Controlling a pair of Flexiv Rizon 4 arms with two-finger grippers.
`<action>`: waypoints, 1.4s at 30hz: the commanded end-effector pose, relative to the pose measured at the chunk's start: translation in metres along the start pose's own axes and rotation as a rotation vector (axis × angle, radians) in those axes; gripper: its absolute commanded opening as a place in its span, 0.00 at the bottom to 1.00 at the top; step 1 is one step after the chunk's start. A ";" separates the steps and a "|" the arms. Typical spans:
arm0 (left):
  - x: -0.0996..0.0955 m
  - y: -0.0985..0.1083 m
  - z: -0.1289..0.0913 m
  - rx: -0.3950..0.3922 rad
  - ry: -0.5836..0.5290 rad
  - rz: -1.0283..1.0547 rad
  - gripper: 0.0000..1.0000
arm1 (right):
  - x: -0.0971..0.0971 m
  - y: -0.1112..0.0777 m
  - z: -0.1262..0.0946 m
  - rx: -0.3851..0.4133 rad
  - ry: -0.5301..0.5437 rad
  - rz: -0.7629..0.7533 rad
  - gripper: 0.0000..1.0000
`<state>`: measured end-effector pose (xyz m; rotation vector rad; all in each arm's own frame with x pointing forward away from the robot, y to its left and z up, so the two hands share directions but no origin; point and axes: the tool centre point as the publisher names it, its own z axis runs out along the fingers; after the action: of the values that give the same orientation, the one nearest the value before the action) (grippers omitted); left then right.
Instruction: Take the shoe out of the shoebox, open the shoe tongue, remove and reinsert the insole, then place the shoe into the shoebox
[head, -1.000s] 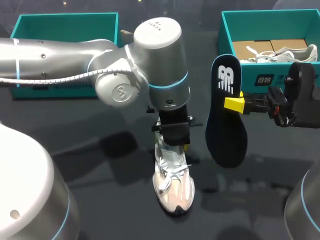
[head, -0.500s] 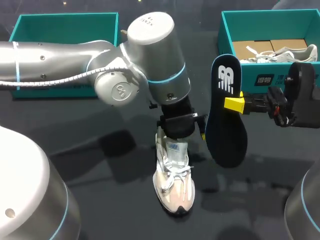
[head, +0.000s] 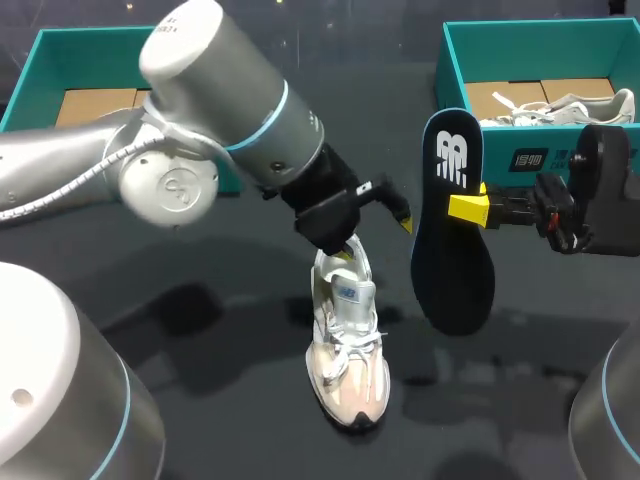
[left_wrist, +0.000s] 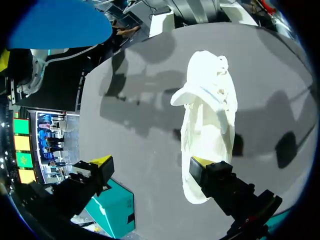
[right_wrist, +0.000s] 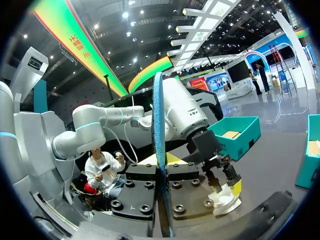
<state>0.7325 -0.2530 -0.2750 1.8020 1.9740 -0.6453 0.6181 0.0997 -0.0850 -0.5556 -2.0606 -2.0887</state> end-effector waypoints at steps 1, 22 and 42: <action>0.008 -0.003 -0.011 -0.004 -0.054 0.003 1.00 | 0.001 -0.001 0.001 0.000 -0.003 0.000 0.00; -0.012 0.010 -0.041 -0.052 -0.431 0.105 1.00 | 0.001 -0.001 0.001 0.000 -0.003 0.000 0.00; -0.022 0.009 -0.089 -0.022 -0.747 0.176 1.00 | -0.071 0.008 -0.004 -0.017 -0.150 0.305 0.00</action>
<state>0.7450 -0.2277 -0.1916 1.4412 1.3878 -0.9537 0.6665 0.0757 -0.0973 -0.9429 -1.8816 -1.9782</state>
